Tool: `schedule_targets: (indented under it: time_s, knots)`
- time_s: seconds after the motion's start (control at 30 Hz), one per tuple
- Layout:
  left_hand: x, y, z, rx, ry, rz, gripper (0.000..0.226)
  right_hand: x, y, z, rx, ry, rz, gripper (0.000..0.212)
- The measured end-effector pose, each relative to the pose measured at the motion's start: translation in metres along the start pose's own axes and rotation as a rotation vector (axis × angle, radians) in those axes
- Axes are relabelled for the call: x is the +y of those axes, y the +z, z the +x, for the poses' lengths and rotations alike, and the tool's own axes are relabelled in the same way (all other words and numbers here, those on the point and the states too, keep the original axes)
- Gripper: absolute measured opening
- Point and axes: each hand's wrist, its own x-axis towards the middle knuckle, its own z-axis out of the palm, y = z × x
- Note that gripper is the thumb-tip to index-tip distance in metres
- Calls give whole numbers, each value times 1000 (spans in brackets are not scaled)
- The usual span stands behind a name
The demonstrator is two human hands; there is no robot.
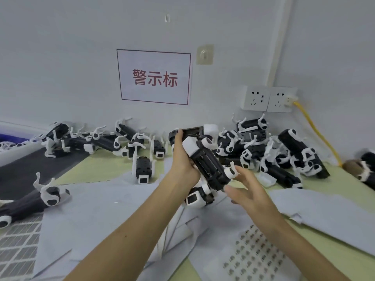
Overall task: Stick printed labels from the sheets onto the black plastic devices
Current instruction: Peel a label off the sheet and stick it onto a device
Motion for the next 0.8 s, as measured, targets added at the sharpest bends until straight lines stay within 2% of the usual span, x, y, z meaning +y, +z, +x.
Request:
schedule_targets:
  time_s: [0.1,0.17,0.23,0.33,0.4,0.47,0.57,0.63,0.67,0.73,0.8]
  knots:
    - [-5,3,-6,-122,15,100,61,0,0,-5,84,-6,120,56]
    - [-10,0,-10,-135,37,166,64,1,0,-9,97,-10,114,57]
    - [-12,-7,-12,-73,62,245,62,2,0,-13,99,-16,95,55]
    - [-6,-22,-18,32,117,412,59,0,-5,-14,163,-67,86,27]
    - [-1,-29,-22,85,156,532,54,-1,-7,-13,196,-105,44,24]
    - [2,-33,-25,179,248,631,44,-1,-7,-13,209,-134,-8,22]
    - [6,-36,-27,285,502,687,48,-1,-13,-13,262,-156,-64,19]
    - [9,-32,-34,222,619,633,34,1,-20,-9,289,-121,-90,20]
    - [9,-30,-39,168,622,586,29,2,-24,-7,283,-84,-100,20]
    - [7,-24,-50,47,531,485,41,6,-27,-5,246,1,-171,21]
    - [-2,-22,-56,-78,396,398,53,12,-27,-5,244,45,-352,19]
